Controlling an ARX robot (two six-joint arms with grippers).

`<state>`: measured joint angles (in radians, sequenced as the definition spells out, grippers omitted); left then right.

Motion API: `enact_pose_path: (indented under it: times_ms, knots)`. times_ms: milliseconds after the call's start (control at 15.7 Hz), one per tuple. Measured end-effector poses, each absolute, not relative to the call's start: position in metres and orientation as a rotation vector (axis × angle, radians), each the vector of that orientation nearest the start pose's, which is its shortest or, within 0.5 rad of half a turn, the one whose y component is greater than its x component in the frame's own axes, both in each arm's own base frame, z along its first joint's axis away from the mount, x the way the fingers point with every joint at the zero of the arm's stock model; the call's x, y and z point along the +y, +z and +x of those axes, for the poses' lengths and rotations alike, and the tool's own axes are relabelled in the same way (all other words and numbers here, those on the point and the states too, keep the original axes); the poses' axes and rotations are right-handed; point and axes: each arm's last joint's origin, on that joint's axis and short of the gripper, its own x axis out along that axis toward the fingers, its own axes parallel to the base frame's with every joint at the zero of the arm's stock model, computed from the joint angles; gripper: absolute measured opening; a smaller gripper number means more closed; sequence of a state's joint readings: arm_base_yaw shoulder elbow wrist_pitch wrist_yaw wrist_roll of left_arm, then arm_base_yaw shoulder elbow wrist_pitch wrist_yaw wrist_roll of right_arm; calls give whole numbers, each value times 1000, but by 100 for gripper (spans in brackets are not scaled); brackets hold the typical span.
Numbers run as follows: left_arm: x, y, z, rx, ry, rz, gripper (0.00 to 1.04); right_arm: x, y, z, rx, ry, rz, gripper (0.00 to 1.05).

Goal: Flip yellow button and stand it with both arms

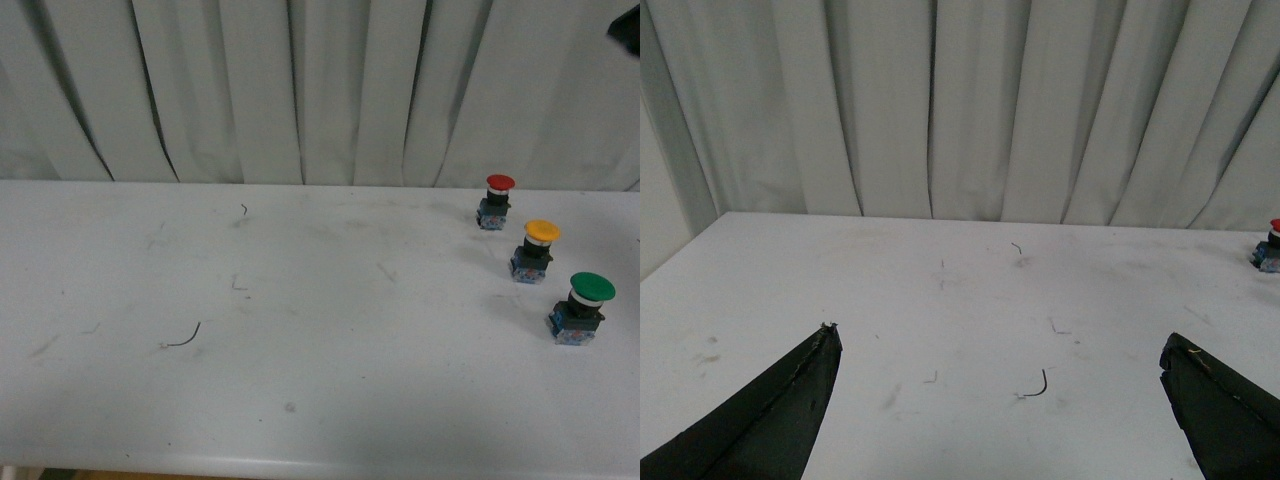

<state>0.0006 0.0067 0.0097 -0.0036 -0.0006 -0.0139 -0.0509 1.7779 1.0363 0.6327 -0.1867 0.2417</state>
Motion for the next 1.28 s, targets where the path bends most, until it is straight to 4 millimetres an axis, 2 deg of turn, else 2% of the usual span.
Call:
enact_pose_path:
  times_ms: [191,319,511,574,638,830,957,1277]
  knots:
    - [0,166,98,1,1,-14,98,-11,245,360,14,47,179,85]
    - [0,166,98,1,1,-14,98,-1,248,304,31,5,75,67]
    - [0,166,98,1,1,-14,98,1,228,208,63,4,21,33]
    - [0,166,98,1,1,-14,98,0,222,187,26,2,15,22]
    - [0,166,98,1,1,-14,98,0,212,168,-11,0,5,2]
    - [0,166,98,1,1,-14,98,0,196,156,12,0,5,2]
    - [0,166,98,1,1,-14,98,0,181,134,7,0,5,2]
    - [0,166,98,1,1,-14,98,0,169,122,1,0,5,2]
